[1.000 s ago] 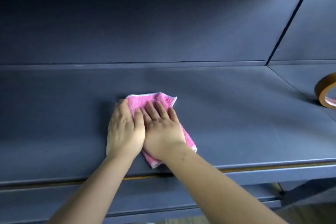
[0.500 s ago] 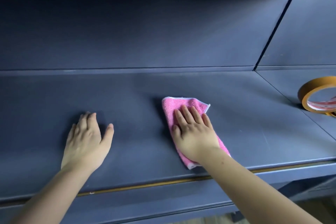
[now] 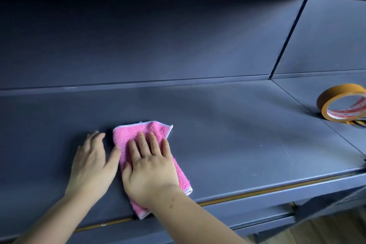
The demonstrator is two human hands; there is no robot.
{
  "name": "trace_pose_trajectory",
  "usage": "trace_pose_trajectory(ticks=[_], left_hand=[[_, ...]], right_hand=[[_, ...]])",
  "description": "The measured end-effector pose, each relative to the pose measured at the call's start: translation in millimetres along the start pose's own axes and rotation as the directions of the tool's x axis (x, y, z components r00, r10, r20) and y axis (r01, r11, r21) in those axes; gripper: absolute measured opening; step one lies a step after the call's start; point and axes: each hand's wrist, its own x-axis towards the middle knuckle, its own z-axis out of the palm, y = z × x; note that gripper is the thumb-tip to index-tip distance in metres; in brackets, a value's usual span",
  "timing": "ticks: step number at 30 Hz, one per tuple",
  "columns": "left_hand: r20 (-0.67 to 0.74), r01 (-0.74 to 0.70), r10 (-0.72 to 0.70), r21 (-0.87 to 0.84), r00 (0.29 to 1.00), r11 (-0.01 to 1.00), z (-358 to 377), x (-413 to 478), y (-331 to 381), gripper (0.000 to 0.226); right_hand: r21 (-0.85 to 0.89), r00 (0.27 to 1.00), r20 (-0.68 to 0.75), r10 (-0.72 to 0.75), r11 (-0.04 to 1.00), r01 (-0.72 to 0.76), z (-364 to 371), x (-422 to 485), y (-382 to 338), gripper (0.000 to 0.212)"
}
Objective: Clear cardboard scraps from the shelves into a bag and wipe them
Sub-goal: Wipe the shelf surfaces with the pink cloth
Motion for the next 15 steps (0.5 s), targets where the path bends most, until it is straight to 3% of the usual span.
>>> trace_pose_trajectory(ticks=[2,6,10,15], left_hand=[[-0.016,0.017,-0.017,-0.012,1.000,1.000,-7,6,-8,0.054],[-0.010,0.001,0.001,0.189,1.000,0.982,-6,4,-21,0.063],[-0.045,0.004,0.004,0.189,0.999,0.982,-3,1,-20,0.067],[-0.065,-0.015,0.028,0.186,0.998,0.982,-5,1,-22,0.066]], right_hand=[[-0.002,1.000,-0.008,0.000,1.000,0.000,1,3,-1,0.058],[0.012,1.000,-0.027,-0.007,1.000,0.007,4,9,-3,0.059],[0.019,0.999,-0.055,0.002,1.000,-0.001,5,18,5,0.059],[-0.015,0.983,-0.127,0.135,0.990,-0.138,-11,68,35,0.056]])
